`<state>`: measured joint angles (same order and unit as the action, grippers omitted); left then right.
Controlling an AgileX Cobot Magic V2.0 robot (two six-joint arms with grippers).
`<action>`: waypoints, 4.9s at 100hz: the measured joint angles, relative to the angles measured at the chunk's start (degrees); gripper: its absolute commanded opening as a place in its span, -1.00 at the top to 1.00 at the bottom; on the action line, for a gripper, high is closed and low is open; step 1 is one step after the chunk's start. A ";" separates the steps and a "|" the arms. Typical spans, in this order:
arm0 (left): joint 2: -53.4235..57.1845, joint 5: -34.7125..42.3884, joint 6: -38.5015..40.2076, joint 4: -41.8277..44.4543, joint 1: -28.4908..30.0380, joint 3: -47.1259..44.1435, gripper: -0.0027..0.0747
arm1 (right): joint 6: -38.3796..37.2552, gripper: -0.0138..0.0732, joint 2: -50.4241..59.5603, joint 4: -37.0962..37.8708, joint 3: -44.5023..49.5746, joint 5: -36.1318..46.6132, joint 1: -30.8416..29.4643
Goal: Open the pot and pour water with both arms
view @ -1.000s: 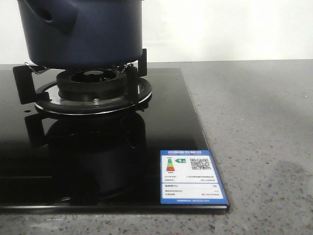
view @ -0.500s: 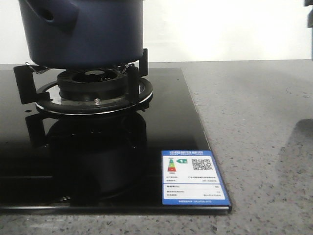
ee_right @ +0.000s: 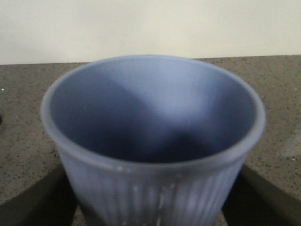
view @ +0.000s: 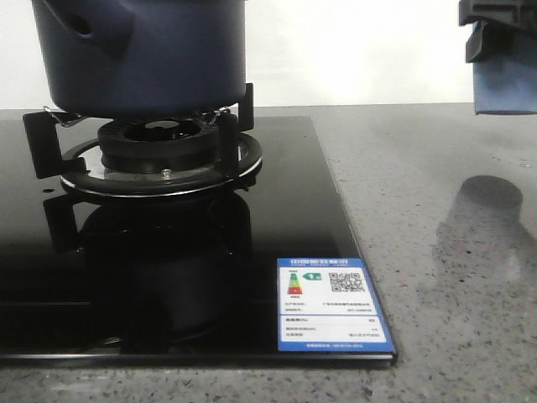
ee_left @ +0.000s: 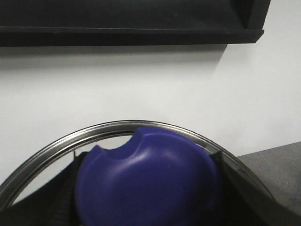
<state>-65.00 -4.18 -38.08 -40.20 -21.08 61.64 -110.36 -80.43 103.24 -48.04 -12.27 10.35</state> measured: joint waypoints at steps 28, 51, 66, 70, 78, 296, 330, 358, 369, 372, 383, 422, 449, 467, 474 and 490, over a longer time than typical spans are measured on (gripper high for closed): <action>0.00 0.03 0.00 0.00 0.00 0.00 0.09 | 0.00 -0.19 -3.97 0.00 -0.09 -0.90 0.00; 0.00 0.61 0.00 0.00 0.00 0.00 0.09 | 0.00 -0.19 -4.43 0.14 -0.31 -1.66 0.00; 0.00 0.73 0.00 0.00 0.00 0.00 0.09 | 0.00 -0.19 -4.43 0.14 -0.31 -2.89 0.00; 0.00 0.81 0.00 0.00 0.00 0.00 0.09 | 0.00 -0.19 -4.54 0.14 -0.31 -3.54 0.00; 0.00 0.81 0.00 0.00 0.00 0.00 0.09 | 0.00 -0.19 -4.63 0.14 -0.31 -5.06 0.00; 0.00 0.46 0.00 -0.27 0.00 0.00 0.09 | -0.13 -0.59 9.01 -2.12 14.68 2.27 0.00; -4.23 -0.51 0.00 -0.37 -5.40 0.00 0.09 | -0.13 -0.59 27.06 -2.87 20.56 11.97 0.00; -10.25 -0.51 0.00 -0.37 -7.12 0.00 0.09 | -0.13 -0.59 39.37 -2.87 21.03 15.01 0.00; -11.51 -0.55 0.00 -0.37 -7.18 0.00 0.09 | -0.13 -0.59 41.91 -2.87 21.03 15.09 0.00; -11.66 -0.55 0.00 -0.37 -7.18 0.00 0.09 | -0.13 -0.59 42.36 -2.87 21.03 15.09 0.00; -11.81 -0.42 0.00 -0.37 -7.18 0.00 0.09 | -0.13 -0.59 42.89 -2.87 21.03 15.09 0.00; -13.80 -0.41 0.00 -0.37 -7.18 0.00 0.09 | -0.13 -0.59 42.89 -2.68 21.15 15.66 0.00; -13.92 -0.41 0.14 1.41 -7.18 0.00 -0.29 | -0.13 -0.59 42.89 -1.74 21.15 16.15 0.00; -13.69 -0.92 0.14 2.02 -7.18 0.00 -0.47 | -0.13 -0.58 42.89 -1.61 21.15 16.43 0.00; -12.91 -1.30 0.14 2.05 -7.18 0.00 -0.47 | -0.13 -0.58 42.89 -1.06 21.15 16.47 0.00; -8.61 -2.80 0.14 2.28 -7.04 0.00 -0.45 | -0.13 -0.36 42.89 0.81 20.51 16.83 0.00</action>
<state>-73.61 -6.98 -37.94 -37.92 -28.12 61.64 -110.49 -37.54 104.05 -27.54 4.55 10.35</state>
